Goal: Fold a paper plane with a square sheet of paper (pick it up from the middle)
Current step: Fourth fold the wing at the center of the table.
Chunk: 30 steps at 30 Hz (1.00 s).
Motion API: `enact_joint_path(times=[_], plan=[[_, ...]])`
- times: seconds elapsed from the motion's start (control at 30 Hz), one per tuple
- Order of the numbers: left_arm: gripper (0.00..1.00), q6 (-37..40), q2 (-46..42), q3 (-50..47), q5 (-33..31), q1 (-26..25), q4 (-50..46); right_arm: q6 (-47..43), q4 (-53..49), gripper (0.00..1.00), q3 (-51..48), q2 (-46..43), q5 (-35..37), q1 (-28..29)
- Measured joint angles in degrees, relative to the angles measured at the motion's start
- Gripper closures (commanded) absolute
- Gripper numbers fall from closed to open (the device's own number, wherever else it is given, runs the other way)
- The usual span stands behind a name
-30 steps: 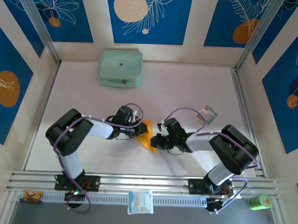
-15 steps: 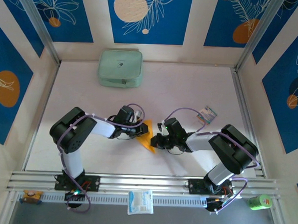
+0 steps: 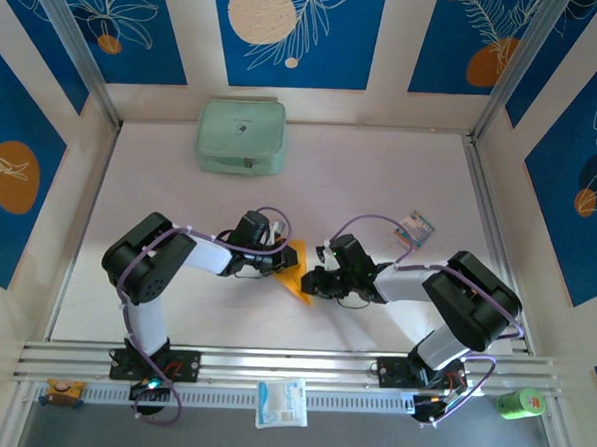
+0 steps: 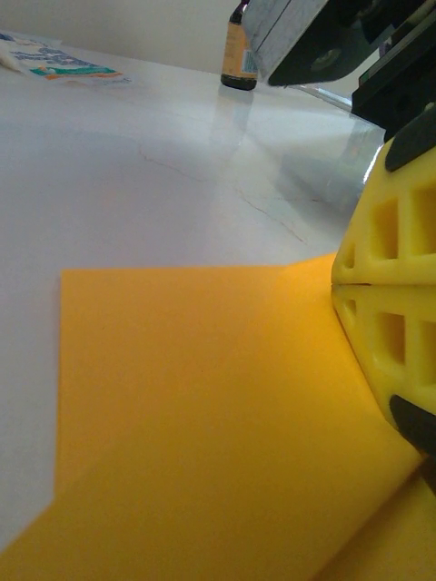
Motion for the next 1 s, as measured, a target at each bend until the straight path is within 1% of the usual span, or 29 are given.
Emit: enact_joint_path(times=[0.2,0.33,0.57,0.7,0.8,0.93,1.0], plan=[[0.93,0.00,0.04,-0.02,0.00,0.00,0.11,-0.20,-2.80,0.79,-0.02,-3.61,-2.05,-1.07],[0.93,0.00,0.13,-0.02,0.11,0.00,0.39,0.07,-3.37,0.77,-0.02,-3.61,-3.08,-1.77],[0.93,-0.02,0.22,-0.04,0.28,0.00,0.66,0.04,-4.20,0.76,2.34,-1.70,-3.98,-3.26],[0.93,-0.02,0.37,-0.15,0.59,0.00,1.14,0.07,-3.69,0.78,3.78,0.85,-4.85,-3.76],[0.93,-0.02,0.44,-0.31,0.68,0.00,1.55,0.15,-3.23,0.82,3.96,2.25,-5.55,-4.33],[0.93,-0.02,0.44,-0.35,0.70,0.00,1.68,0.59,-1.81,0.89,3.80,3.15,-6.91,-4.81],[0.93,-0.02,0.44,-0.35,0.70,0.00,1.70,0.74,-0.81,0.91,3.43,3.23,-7.56,-4.85]])
